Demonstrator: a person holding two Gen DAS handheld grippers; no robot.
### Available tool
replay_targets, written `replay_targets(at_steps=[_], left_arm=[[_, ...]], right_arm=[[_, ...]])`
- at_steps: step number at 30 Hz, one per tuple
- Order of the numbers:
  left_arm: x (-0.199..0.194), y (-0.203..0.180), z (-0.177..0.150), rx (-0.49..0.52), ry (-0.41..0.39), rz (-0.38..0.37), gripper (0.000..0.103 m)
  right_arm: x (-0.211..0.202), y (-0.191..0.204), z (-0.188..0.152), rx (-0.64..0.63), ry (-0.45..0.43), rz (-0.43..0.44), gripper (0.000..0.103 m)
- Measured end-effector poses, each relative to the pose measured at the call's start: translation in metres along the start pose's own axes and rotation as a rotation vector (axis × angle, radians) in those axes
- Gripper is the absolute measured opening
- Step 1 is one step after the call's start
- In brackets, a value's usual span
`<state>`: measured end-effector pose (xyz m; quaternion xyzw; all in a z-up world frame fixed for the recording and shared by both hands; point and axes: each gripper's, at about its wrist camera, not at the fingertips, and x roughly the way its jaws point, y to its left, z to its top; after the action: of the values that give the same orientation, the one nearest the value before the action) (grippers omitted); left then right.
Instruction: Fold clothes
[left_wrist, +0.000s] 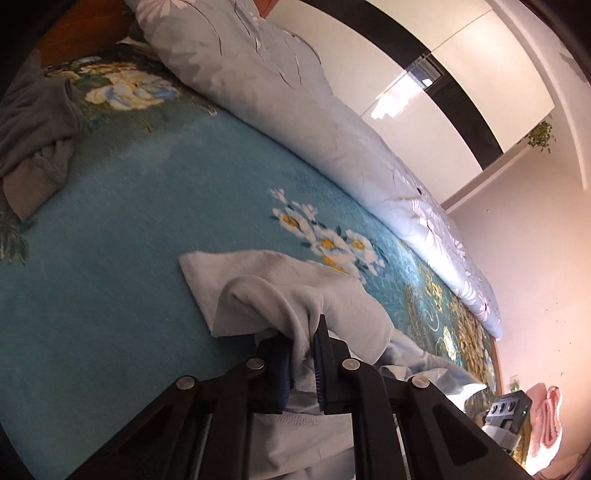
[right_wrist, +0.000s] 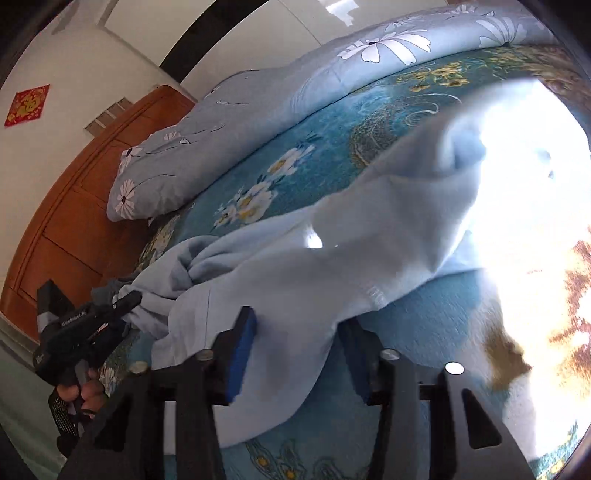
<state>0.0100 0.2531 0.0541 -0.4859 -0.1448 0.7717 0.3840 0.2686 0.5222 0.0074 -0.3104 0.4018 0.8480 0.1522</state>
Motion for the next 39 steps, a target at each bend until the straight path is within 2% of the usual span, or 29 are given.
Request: replay_targets(at_steps=[1,3,7,10,15,17,20,22,24,26,29,30,32,33,36,39], left_arm=[[-0.011,0.006,0.006,-0.007,-0.022,0.003,0.011],[-0.036,0.022,0.015,-0.028,-0.071,0.013,0.011],[-0.089,0.064,0.023,-0.109,-0.167,0.007,0.011],[-0.114,0.085,0.016,-0.114,-0.220,0.032,0.011],[-0.110,0.114,-0.003,-0.151,-0.201,0.053,0.013],[-0.100,0.119,-0.010,-0.145,-0.183,0.072,0.014],[-0.087,0.122,-0.020,-0.131,-0.165,0.097,0.024],[-0.084,0.125,-0.026,-0.137,-0.163,0.095,0.033],[-0.084,0.130,-0.033,-0.153,-0.168,0.082,0.048],[-0.080,0.134,-0.041,-0.188,-0.163,0.064,0.056],[-0.070,0.139,-0.049,-0.241,-0.140,0.050,0.057],[-0.068,0.139,-0.049,-0.253,-0.131,0.052,0.057],[-0.066,0.137,-0.046,-0.251,-0.128,0.073,0.057],[-0.067,0.135,-0.043,-0.246,-0.128,0.088,0.057],[-0.068,0.132,-0.032,-0.235,-0.127,0.116,0.057],[-0.063,0.130,-0.021,-0.233,-0.105,0.152,0.057]], right_arm=[[0.006,0.013,0.011,-0.024,0.001,0.005,0.008],[0.018,0.042,0.036,-0.082,0.000,0.020,0.007],[0.045,0.105,0.050,-0.244,0.028,0.043,0.006],[0.066,0.154,0.060,-0.367,0.050,0.060,0.006],[0.100,0.234,0.076,-0.572,0.086,0.088,0.007],[0.108,0.222,0.067,-0.593,0.106,0.047,0.007],[0.118,0.195,0.053,-0.612,0.136,-0.026,0.010],[0.116,0.178,0.045,-0.618,0.133,-0.072,0.032],[0.097,0.166,0.035,-0.609,0.108,-0.076,0.042],[0.086,0.164,0.015,-0.607,0.130,-0.023,0.043],[0.089,0.175,-0.030,-0.629,0.217,0.107,0.050],[0.094,0.179,-0.044,-0.637,0.247,0.135,0.053],[0.106,0.184,-0.070,-0.648,0.308,0.165,0.053],[0.111,0.184,-0.079,-0.655,0.326,0.160,0.053],[0.115,0.180,-0.093,-0.651,0.308,0.111,0.054],[0.114,0.175,-0.092,-0.593,0.288,0.100,0.053]])
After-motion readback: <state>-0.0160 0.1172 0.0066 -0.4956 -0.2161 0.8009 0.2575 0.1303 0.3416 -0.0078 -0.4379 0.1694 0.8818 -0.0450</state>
